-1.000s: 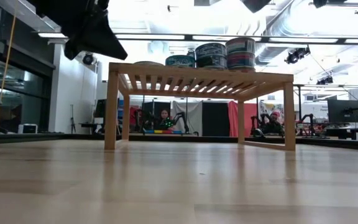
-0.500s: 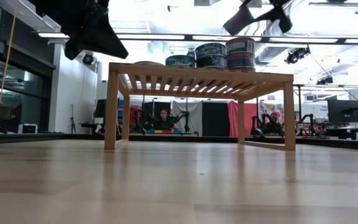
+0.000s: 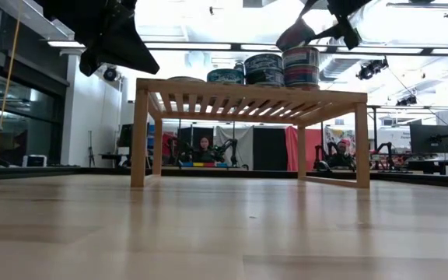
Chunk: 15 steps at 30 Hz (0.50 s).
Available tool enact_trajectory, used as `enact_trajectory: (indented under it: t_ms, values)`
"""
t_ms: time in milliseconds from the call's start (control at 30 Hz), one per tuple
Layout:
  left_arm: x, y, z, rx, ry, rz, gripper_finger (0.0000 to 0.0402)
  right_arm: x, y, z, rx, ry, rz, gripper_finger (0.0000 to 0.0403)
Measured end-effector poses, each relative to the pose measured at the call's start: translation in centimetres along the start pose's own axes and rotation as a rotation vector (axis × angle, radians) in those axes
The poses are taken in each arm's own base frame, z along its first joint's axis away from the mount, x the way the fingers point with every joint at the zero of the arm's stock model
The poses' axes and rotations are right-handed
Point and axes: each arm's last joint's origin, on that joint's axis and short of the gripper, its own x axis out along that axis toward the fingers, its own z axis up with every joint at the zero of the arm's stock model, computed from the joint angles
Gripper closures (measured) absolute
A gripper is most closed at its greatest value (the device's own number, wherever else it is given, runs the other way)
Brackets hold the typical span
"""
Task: Stack canned seafood by type on shelf
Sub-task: Stack the pink tuna can on the stacked pink tuna cans on the shelf
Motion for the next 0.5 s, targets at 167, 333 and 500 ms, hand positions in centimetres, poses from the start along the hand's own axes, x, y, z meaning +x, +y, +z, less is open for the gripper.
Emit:
enact_trajectory:
  t_ms: [167, 333, 500]
  values:
    - [0.0, 0.01, -0.01, 0.006, 0.001, 0.0, 0.0401, 0.0, -0.09, -0.05, -0.006, 0.005, -0.008, 0.0166]
    - [0.0, 0.01, -0.01, 0.009, 0.001, 0.0, 0.0401, 0.0, -0.06, -0.13, -0.016, 0.033, 0.005, 0.0164]
    - [0.0, 0.01, -0.02, 0.009, 0.001, 0.001, 0.0401, -0.01, -0.03, -0.25, -0.077, 0.07, 0.023, 0.0163]
